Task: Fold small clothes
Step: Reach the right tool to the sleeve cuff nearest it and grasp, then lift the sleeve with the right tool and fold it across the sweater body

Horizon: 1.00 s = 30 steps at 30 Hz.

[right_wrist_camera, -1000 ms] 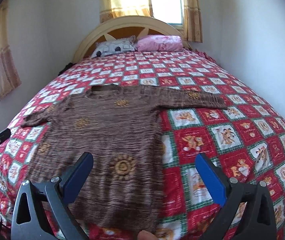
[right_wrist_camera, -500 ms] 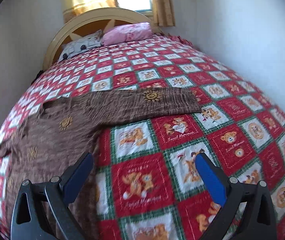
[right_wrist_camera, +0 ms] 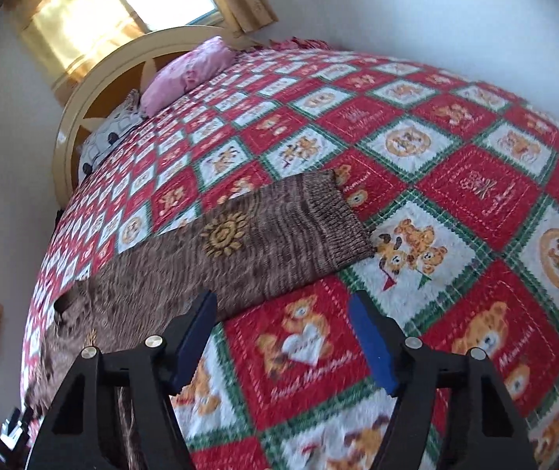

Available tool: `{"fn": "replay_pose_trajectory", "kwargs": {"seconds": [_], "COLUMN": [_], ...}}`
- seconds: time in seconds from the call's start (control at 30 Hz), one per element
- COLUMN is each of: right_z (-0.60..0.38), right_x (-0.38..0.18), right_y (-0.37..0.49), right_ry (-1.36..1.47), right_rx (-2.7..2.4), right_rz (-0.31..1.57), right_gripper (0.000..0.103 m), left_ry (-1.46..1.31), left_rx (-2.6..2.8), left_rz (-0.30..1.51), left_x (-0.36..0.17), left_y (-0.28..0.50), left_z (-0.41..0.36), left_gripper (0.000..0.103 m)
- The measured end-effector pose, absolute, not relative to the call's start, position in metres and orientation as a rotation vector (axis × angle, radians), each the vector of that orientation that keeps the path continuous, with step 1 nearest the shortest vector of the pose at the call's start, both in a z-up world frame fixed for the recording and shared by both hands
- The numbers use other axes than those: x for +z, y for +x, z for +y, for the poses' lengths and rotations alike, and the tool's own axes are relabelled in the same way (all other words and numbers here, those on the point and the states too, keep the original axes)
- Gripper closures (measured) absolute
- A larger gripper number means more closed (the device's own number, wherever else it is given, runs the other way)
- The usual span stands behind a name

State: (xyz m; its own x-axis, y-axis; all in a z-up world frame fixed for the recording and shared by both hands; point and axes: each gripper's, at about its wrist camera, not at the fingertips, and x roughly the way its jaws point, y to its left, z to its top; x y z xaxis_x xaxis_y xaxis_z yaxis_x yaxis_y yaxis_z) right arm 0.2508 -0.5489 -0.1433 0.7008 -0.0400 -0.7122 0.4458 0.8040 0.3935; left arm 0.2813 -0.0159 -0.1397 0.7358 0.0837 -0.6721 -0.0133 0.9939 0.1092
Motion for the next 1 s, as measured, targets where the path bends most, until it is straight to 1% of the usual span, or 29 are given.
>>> {"fn": "replay_pose_trajectory", "kwargs": {"seconds": [0.13,0.2,0.27,0.3,0.33,0.37,0.4,0.43,0.47,0.53,0.63,0.77,1.0], "right_z": [-0.568,-0.575,-0.581,-0.582,-0.585,-0.587,-0.589,-0.590,-0.591,-0.591,-0.582,-0.550,-0.437], "right_x": [-0.157,-0.163,-0.165,-0.166,-0.167,-0.168,-0.169,-0.170,-0.170,-0.170,-0.164,-0.143,-0.103], "right_y": [0.266,0.274,0.281,0.284,0.288,0.292,0.295,0.297,0.300,0.305,0.311,0.322,0.350], "right_ry": [0.643,0.654,0.651,0.646,0.644,0.643,0.635,0.624,0.616,0.592,0.527,0.418,0.117], "right_rx": [-0.316,-0.327,-0.350,-0.353,-0.355,-0.361,-0.373,-0.382,-0.385,-0.386,-0.391,-0.354,-0.167], "right_rz": [0.777,0.787,0.783,0.785,0.788,0.789,0.794,0.799,0.802,0.807,0.807,0.769,0.703], "right_gripper": [0.042,0.046,0.052,0.054,0.058,0.067,0.072,0.080,0.085,0.090,0.092,0.092,0.093], "left_ry": [0.085,0.090,0.091,0.088,0.084,0.081,0.077,0.074,0.070,0.056,0.050,0.031,0.042], "left_rx": [0.074,0.081,0.082,0.082,0.082,0.080,0.078,0.078,0.078,0.068,0.064,0.057,0.042], "left_rz": [0.769,0.774,0.780,0.783,0.788,0.792,0.796,0.803,0.807,0.812,0.808,0.821,0.843], "left_x": [-0.151,-0.155,-0.159,-0.161,-0.163,-0.165,-0.167,-0.169,-0.170,-0.172,-0.172,-0.176,-0.184], "left_y": [0.292,0.296,0.299,0.300,0.301,0.302,0.303,0.304,0.304,0.304,0.303,0.305,0.306], "left_z": [-0.010,-0.010,-0.010,-0.010,-0.009,-0.008,-0.007,-0.006,-0.005,-0.003,0.000,0.003,0.000], "left_gripper": [0.000,0.000,0.000,0.000,0.000,0.000,0.000,0.000,0.000,0.000,0.000,0.000,0.000]}}
